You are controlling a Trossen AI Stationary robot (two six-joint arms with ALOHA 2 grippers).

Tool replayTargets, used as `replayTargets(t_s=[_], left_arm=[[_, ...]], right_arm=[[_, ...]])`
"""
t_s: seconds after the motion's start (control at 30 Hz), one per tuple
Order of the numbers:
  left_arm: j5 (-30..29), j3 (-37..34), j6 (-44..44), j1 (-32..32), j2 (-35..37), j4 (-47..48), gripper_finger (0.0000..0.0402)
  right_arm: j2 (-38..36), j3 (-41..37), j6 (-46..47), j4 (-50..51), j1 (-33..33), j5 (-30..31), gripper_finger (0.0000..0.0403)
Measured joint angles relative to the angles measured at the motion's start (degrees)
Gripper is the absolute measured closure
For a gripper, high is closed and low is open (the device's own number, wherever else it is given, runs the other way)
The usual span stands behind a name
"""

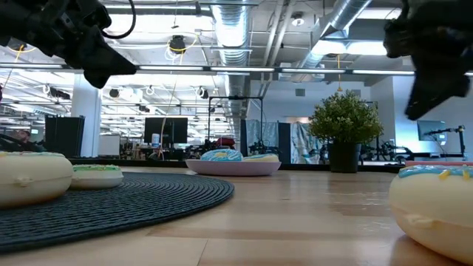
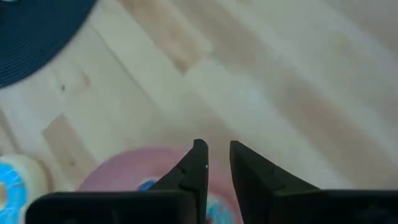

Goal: Pick & Place donuts
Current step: Put the small green donut on the pink plate

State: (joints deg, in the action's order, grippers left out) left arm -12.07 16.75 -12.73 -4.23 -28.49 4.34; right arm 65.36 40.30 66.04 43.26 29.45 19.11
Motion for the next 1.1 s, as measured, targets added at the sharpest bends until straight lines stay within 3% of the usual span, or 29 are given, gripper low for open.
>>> replayTargets(t_s=[0.17,0.27,0.47,0.6,0.83,0.93,1.03,1.1], left_arm=[[-3.7,0.0,0.0,0.0,0.0,-2.1,0.0349],[-3.8,0.0,-0.3,0.0,-0.2,-3.0,0.0313],[-3.7,0.0,-0.5,0.0,-5.0,-9.3,0.0219],[-3.8,0.2,-0.7,0.0,-11.1,-14.1,0.0177],[-7.3,7.9,-2.2,-2.1,-24.9,-13.2,0.0164],[-13.4,13.6,-5.2,-4.7,-31.3,-9.0,0.0164],[-22.3,19.9,-14.0,-7.1,-37.6,-2.8,0.0164],[-25.2,24.5,-20.3,-8.4,-41.5,3.8,0.0164]], right_arm=[[-5.9,-4.8,-14.5,-5.4,-7.6,1.9,0.0355],[-8.7,-8.9,-23.1,-13.6,-12.1,1.8,0.0358],[-11.4,-19.1,-37.8,-32.5,-20.1,-3.9,0.0360],[-12.5,-23.5,-45.5,-39.7,-24.4,-7.0,0.0360],[-13.7,-26.9,-51.7,-45.9,-28.5,-8.0,0.0360],[-13.7,-26.9,-53.3,-46.1,-29.8,-9.5,0.0361],[-13.7,-26.9,-54.6,-46.1,-30.7,-10.8,0.0361],[-13.7,-26.8,-54.6,-45.4,-31.3,-10.8,0.0361]])
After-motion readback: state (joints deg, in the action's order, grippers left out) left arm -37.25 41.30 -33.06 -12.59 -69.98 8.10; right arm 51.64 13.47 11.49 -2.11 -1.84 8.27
